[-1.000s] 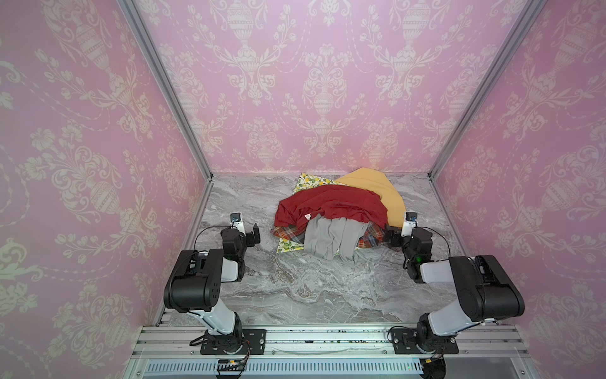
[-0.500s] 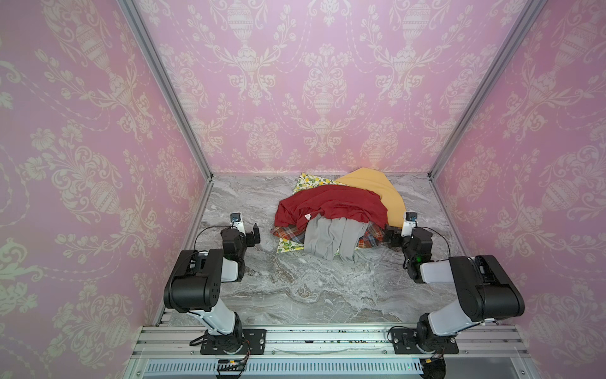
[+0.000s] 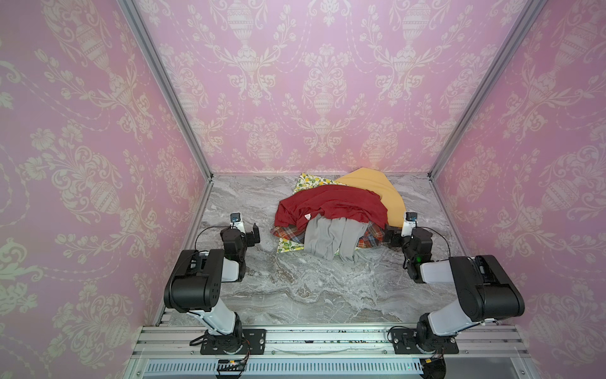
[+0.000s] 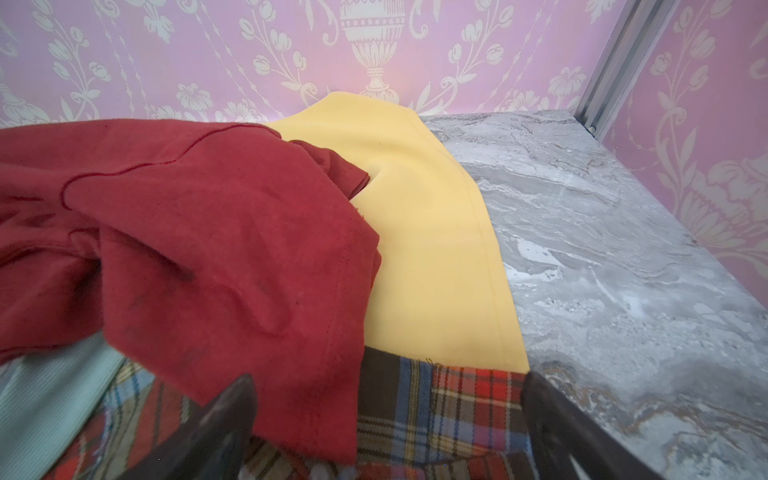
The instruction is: Pick out a specific cloth from the pile
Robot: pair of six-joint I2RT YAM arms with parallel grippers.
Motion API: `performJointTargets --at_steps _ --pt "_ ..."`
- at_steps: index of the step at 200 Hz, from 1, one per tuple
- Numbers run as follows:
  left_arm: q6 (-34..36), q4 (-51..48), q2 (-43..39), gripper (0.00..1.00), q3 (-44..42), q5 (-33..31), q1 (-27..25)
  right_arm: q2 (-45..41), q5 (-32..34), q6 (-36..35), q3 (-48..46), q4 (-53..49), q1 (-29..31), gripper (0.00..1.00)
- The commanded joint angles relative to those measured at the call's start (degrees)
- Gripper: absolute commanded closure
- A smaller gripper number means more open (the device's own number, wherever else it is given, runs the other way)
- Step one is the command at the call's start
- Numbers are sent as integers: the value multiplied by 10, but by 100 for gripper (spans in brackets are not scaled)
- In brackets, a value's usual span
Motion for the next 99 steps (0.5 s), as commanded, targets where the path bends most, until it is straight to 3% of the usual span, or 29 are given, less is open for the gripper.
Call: performJointTargets --at_steps 1,99 --pt "2 5 0 1 -5 -25 -5 -1 -3 0 3 9 3 0" --pt "2 -4 -14 1 -13 -16 -6 -19 -6 -10 -46 87 9 0"
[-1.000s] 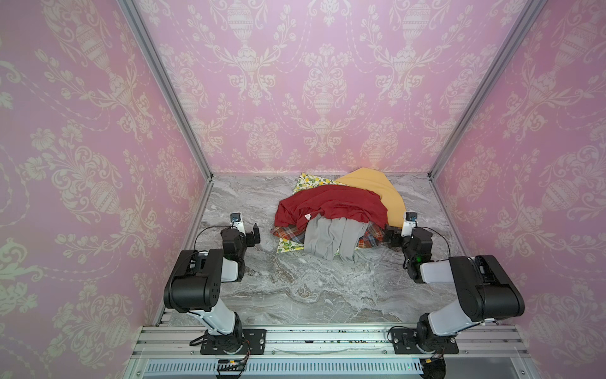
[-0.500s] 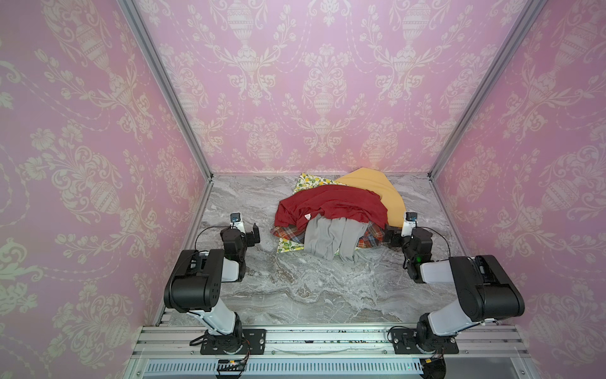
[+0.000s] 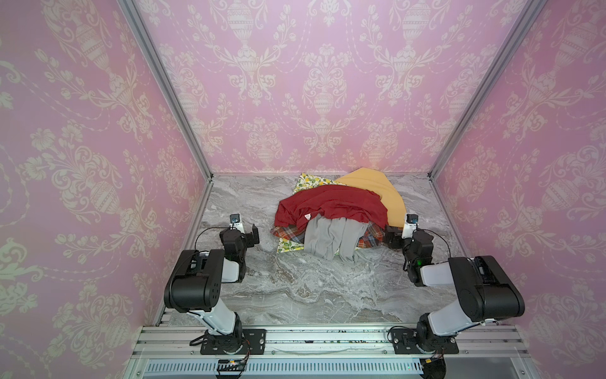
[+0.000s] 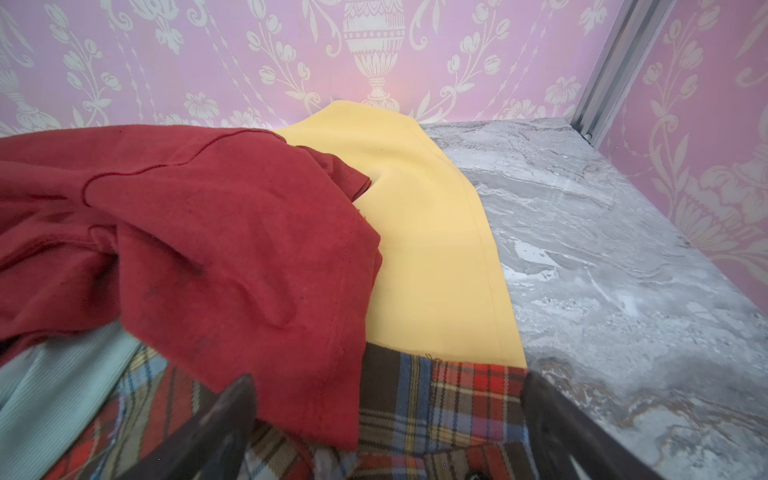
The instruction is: Pick out a specific cloth from the pile
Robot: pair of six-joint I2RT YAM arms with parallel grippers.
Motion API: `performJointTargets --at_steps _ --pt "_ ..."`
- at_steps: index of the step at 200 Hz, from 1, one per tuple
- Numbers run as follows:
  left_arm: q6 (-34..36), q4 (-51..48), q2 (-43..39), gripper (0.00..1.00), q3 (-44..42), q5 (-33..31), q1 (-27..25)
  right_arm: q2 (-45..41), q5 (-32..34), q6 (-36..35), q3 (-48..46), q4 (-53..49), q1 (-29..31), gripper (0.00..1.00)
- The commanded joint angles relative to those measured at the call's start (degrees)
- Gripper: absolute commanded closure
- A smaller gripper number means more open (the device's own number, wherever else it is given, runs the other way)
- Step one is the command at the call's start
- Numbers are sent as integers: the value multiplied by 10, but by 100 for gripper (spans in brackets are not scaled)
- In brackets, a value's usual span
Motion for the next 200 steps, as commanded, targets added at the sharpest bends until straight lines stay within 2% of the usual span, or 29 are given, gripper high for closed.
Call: performJointTargets --at_steps 1,46,59,78,95,109,125,141,168,200 --pt "2 -4 -14 1 -8 -1 -4 -18 -5 -11 -17 39 9 0" --pt "12 -4 -22 1 -8 -5 -13 -63 20 -22 -17 -3 25 0" --pt "10 -5 -34 1 -8 -40 -19 -92 26 -19 -12 -40 26 0" --pt "22 -61 -72 1 4 -76 -36 -136 33 -12 -3 -115 26 0" --pt "35 -143 -111 1 42 -169 -68 -167 43 -8 -3 -147 28 0" --pt "42 -177 -141 1 66 -205 -85 -193 51 -2 2 -175 30 0" --pt "34 -253 -184 1 104 -207 -93 -225 56 4 16 -219 34 0" --pt "1 -326 -227 1 140 -222 -93 -254 62 4 32 -258 39 0" --pt "-45 -433 -292 1 198 -211 -95 -291 75 2 66 -315 55 0" --pt "-101 -564 -305 1 300 -126 -104 -311 106 -6 117 -384 94 0"
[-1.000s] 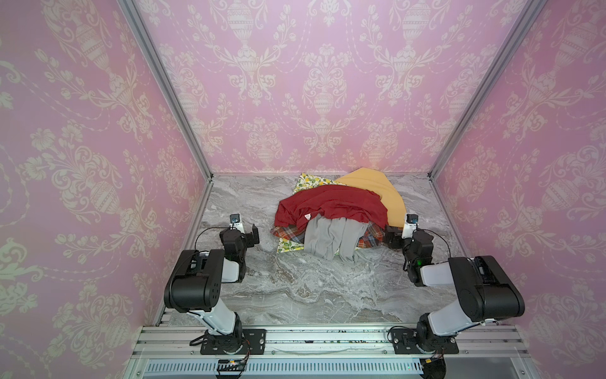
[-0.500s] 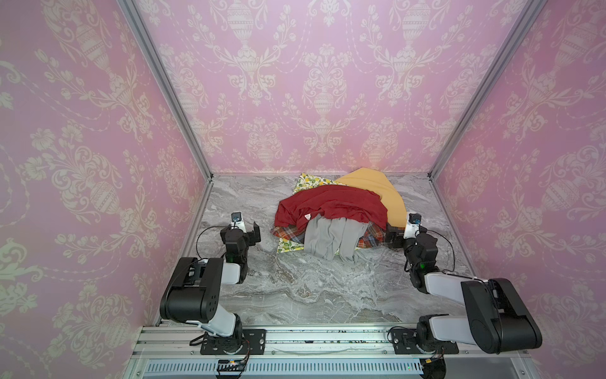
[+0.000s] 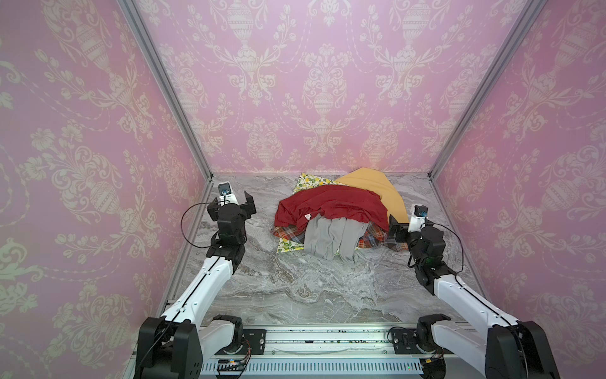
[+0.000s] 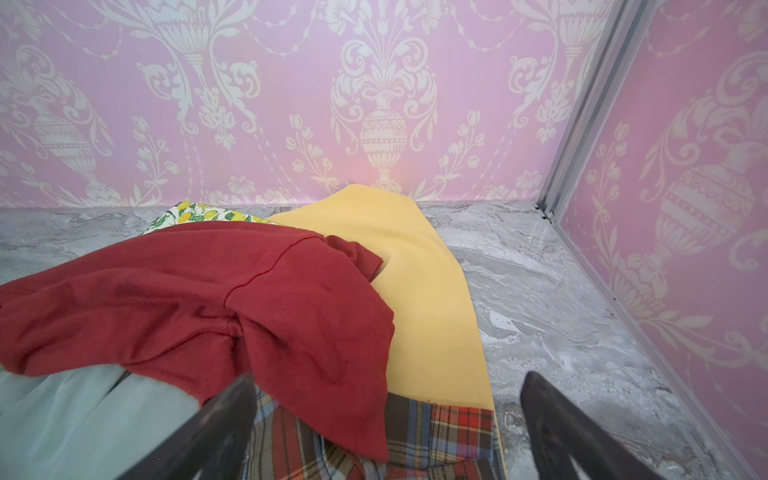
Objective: Pick out a specific cloth from the pile
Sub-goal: 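Reach both grippers toward the grey pants under the red shirt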
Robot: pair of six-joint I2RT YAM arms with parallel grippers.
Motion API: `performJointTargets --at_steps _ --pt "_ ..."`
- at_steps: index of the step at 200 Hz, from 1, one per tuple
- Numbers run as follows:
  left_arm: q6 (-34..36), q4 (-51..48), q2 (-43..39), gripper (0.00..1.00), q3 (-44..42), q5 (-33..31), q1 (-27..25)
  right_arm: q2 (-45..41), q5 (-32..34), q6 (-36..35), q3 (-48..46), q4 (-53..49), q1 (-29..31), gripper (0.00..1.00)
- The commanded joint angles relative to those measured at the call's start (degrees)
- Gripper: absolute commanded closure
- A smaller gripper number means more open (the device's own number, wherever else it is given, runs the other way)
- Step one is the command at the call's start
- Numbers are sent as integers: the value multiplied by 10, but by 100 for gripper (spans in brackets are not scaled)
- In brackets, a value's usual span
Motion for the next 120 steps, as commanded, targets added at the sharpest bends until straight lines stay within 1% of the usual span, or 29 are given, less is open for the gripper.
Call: performJointTargets --at_steps 1,22,52,71,92,120 --pt "-65 -158 -5 1 67 60 -10 -19 35 -2 45 -80 28 0" --pt "-75 -234 13 1 113 117 -28 -21 56 1 86 -137 57 0" --pt "-65 -315 41 1 137 187 -72 -11 71 23 144 -241 99 2" --pt "-47 -320 55 1 126 216 -106 -4 82 49 177 -315 123 3" --pt "-39 -323 82 2 119 258 -135 6 77 89 207 -390 139 5" --pt "-40 -347 129 4 137 301 -182 22 64 136 229 -448 158 6"
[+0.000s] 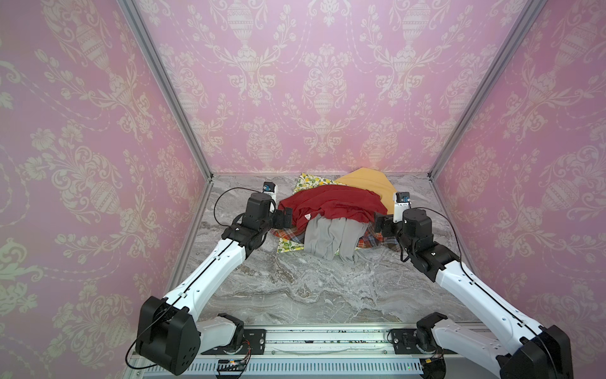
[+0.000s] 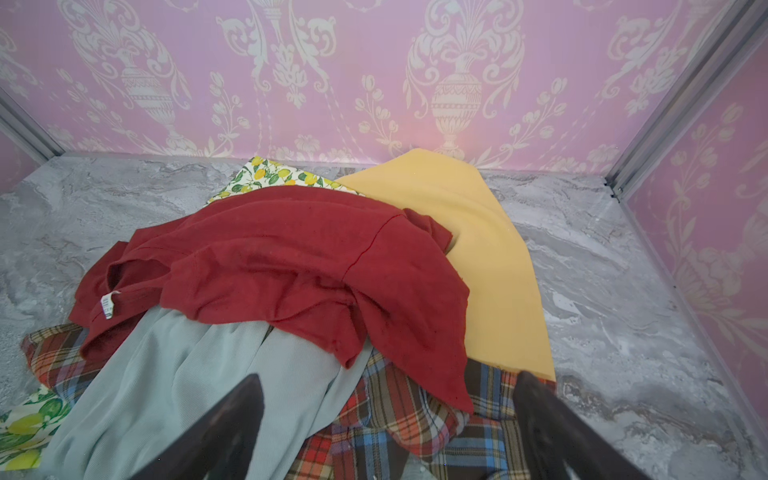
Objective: Pick out a specific cloth from the pile
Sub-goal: 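Reach both grippers toward the grey pants under the red shirt, then close both grippers on the grey pants at the pile's near edge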
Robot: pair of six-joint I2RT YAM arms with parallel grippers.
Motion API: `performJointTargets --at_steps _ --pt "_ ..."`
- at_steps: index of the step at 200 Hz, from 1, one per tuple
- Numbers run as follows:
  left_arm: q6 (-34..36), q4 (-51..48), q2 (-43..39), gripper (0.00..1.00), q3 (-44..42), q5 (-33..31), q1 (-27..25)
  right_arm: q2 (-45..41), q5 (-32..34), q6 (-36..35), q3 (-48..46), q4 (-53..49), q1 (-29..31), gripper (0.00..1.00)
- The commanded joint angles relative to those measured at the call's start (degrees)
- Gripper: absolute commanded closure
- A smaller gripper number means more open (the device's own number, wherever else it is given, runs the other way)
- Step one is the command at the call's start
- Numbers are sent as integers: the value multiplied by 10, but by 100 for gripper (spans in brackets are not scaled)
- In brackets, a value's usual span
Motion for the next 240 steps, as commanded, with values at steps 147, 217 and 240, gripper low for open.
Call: performJointTargets --at_steps 147,217,240 --pt "-71 -26 249 10 87 59 -154 131 -217 220 -13 -4 27 7" --pt "-98 31 315 36 126 107 -175 187 -262 279 -33 84 35 10" --pt "-98 50 317 46 129 116 -185 214 -273 292 -36 118 40 11"
